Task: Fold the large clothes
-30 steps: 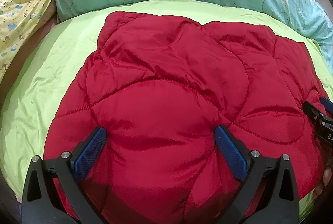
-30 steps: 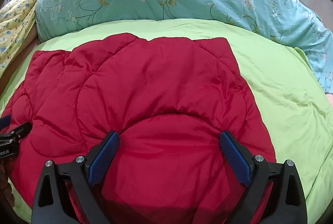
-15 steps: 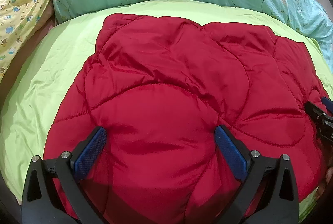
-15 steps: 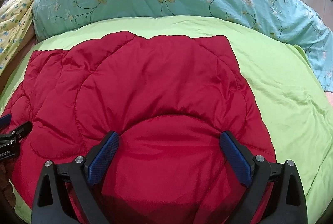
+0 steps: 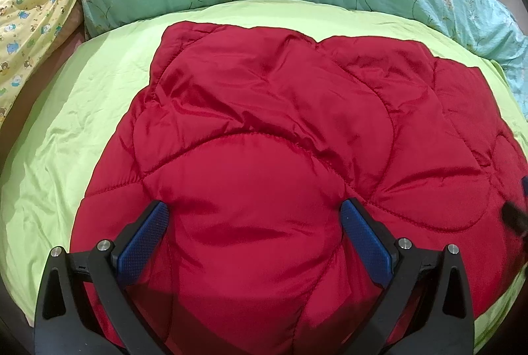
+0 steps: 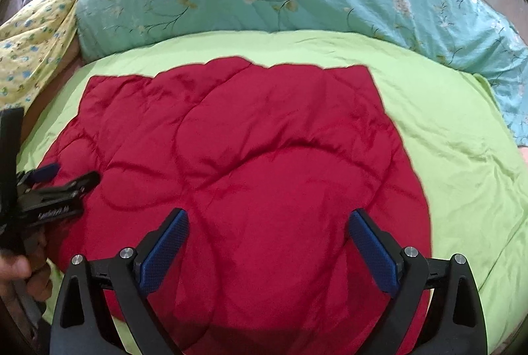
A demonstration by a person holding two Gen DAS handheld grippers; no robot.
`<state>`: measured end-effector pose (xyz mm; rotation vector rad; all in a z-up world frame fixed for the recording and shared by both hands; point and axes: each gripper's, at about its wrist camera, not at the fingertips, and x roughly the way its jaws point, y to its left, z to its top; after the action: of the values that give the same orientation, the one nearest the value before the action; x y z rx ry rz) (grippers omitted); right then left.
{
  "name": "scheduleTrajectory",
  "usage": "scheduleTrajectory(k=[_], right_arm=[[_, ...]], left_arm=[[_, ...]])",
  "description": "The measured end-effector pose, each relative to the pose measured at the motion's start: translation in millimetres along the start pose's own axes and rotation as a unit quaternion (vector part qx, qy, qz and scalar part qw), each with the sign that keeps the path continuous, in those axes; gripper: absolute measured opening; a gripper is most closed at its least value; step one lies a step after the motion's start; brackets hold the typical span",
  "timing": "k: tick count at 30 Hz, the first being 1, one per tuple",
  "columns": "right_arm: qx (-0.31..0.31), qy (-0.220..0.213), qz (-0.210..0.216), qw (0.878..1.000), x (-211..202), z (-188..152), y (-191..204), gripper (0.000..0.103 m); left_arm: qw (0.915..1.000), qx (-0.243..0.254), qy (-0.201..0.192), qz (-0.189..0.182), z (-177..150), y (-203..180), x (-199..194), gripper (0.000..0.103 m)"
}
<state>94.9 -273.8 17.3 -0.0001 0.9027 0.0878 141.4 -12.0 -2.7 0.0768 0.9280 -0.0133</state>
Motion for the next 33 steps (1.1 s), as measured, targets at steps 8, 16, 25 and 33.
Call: scheduleTrajectory(k=[8,16,25,33], right_arm=[[0.0,0.005,0.005,1.0,-4,-6,5,0.097],[-0.01,0.0,0.02,1.0,-30,-19,10,0.099],[-0.022,-0.001,0.029,0.999,-54,-40,17,0.099],[0.007,0.032,0.02,0.999,-18,-46,1,0.099]], left_arm=[[0.9995,-0.01,-0.002,-0.029,-14,16,-27,0.103],[0.9995,-0.008,-0.003,-0.031,-41,24,-53,0.103],[0.9994,-0.005,0.004,-0.034,-62,27,-66,0.103],[0.9986,-0.01,0.018,-0.049,-63,25,-48,0.103]])
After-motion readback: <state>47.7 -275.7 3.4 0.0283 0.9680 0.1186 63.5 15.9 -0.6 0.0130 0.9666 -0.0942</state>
